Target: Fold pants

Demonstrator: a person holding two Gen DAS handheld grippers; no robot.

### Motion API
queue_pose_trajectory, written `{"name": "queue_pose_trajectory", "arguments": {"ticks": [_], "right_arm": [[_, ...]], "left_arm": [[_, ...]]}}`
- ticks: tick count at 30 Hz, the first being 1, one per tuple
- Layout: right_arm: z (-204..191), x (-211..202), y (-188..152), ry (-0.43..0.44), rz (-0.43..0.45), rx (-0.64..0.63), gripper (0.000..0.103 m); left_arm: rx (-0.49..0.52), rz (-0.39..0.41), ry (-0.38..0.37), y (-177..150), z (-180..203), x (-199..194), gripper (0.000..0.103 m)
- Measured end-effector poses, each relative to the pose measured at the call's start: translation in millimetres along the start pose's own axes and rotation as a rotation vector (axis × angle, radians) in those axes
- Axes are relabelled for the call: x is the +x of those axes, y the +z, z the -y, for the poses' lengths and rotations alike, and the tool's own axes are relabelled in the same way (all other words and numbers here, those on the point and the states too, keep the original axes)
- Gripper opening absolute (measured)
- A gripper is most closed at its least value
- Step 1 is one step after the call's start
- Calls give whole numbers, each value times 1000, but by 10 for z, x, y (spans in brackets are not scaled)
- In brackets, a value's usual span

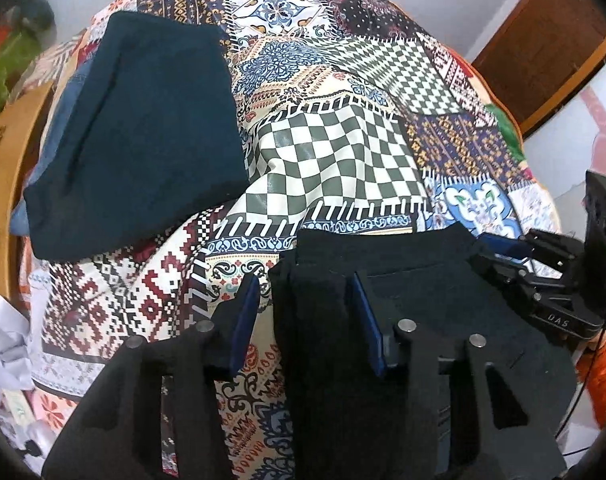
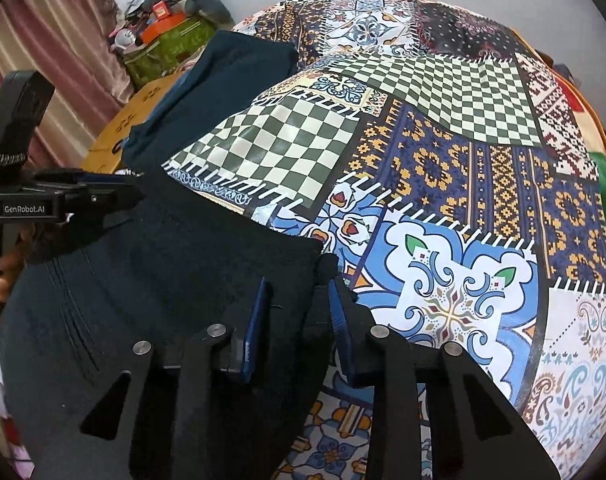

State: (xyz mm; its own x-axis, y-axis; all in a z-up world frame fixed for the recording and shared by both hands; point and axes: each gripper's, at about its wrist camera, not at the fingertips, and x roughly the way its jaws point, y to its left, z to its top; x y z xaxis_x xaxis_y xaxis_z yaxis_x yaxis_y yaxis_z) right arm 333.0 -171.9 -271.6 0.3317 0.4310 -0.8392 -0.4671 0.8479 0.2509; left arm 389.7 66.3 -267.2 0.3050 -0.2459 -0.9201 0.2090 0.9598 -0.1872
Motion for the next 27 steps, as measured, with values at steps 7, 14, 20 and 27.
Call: {"name": "queue_pose_trajectory", "arguments": {"ticks": [7,14,20,27], "right_arm": [[-67,-138,93,-41,-22,4,32],[-376,-662,-2,-3,75,-38,37],[-821,-898,-113,45,133,-128,45],[-1080,-706,-405,77,68,-173,51]], "left_arm": [[29,17,42,2,97,-228,50],[40,158,81,-228,170,-898,50],[114,185,90,-457,423,-1114,50],[145,140,131,-837,532,-912,52]]}}
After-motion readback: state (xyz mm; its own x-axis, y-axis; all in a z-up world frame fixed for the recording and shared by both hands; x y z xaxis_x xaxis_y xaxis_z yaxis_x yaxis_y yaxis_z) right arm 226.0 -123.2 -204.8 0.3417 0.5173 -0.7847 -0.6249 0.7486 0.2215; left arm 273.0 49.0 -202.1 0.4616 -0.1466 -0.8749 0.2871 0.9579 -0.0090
